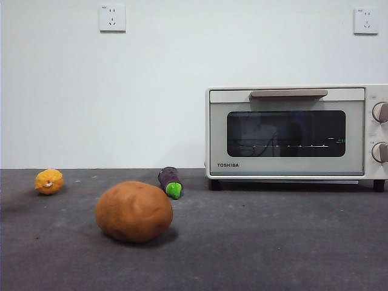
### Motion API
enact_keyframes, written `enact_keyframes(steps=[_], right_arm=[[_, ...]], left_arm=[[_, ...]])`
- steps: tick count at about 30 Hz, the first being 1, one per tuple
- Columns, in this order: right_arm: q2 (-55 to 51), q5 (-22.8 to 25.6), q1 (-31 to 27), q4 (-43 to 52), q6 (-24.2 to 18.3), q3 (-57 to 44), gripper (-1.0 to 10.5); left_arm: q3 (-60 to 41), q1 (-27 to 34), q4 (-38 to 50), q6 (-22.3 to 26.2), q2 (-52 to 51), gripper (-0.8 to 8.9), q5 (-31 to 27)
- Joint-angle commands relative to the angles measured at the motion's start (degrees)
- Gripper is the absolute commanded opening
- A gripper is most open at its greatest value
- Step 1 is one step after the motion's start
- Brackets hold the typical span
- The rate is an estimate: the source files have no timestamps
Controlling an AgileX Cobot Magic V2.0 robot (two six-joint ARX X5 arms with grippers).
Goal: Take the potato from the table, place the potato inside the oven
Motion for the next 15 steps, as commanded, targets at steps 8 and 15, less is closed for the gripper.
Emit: enact_keyframes(steps=[8,15], right_arm=[[10.9,-3.2,0.0,-9.7,0.2,8.9,0.0],[19.2,-7.7,0.0,-23.1,-8.5,16.7,0.0]], left_arm=[[12.2,-0.2,4.3,-2.1,17.3,-0.04,12.8],[23.6,-3.1,4.6,-2.8,34.3,-0.04,22.4]])
